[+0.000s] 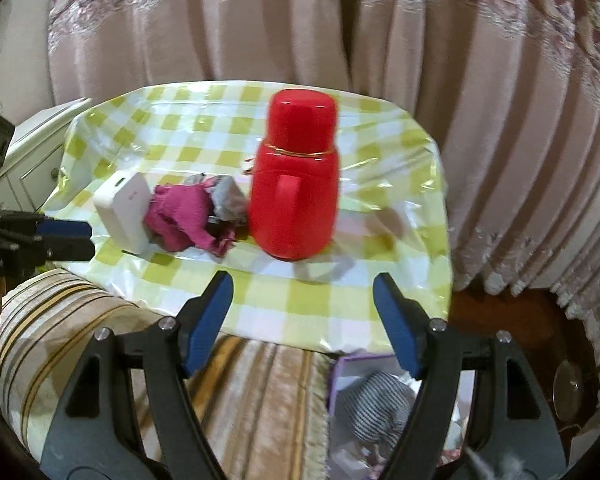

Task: Organize soft objects
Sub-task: 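Move both tools back over the table toward the pink gloves, then grasp the pink knit sock with the right tool, then grasp the white orange-print cloth with the left tool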

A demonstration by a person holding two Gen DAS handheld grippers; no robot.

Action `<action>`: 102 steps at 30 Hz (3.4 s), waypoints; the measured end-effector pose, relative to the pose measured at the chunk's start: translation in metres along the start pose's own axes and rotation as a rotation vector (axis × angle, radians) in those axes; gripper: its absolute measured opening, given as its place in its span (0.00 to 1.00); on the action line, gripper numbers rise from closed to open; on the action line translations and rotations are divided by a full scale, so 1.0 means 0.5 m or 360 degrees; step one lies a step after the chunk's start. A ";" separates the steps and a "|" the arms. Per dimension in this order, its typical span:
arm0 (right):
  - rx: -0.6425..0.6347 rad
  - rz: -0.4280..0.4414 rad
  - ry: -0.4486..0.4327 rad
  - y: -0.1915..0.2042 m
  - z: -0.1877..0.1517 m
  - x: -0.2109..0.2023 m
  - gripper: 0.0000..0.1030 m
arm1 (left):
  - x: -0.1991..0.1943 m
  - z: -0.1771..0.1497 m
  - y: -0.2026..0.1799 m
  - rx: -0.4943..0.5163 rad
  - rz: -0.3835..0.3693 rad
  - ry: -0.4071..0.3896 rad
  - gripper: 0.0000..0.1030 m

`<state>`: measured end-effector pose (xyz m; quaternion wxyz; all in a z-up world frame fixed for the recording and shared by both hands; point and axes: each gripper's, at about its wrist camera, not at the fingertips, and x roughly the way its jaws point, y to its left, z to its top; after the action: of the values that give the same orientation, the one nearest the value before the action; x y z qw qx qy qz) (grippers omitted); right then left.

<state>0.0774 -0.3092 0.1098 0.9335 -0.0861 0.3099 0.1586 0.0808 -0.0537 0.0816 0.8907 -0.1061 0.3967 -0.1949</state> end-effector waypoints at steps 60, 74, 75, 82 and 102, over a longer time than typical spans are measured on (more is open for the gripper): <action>-0.0321 0.0492 0.0285 0.298 0.133 0.460 0.37 | 0.065 0.224 0.358 -0.0216 0.0173 0.0008 0.52; -0.0266 0.0495 0.0264 0.275 0.140 0.468 0.18 | 0.147 0.285 0.376 -0.0224 0.0132 0.0110 0.52; -0.0270 0.0492 0.0275 0.276 0.136 0.473 0.18 | 0.153 0.291 0.375 -0.0220 0.0130 0.0119 0.52; -0.0280 0.0482 0.0251 0.271 0.123 0.468 0.13 | 0.220 0.346 0.377 -0.0186 0.0154 0.0205 0.52; -0.0105 0.0450 0.0070 0.121 0.108 0.252 0.10 | 0.576 0.491 0.239 0.0365 0.0344 0.0664 0.53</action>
<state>0.1817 -0.2082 0.0727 0.8915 -0.0758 0.3340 0.2966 0.4714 -0.0618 0.0116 0.8115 0.0809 0.5562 -0.1600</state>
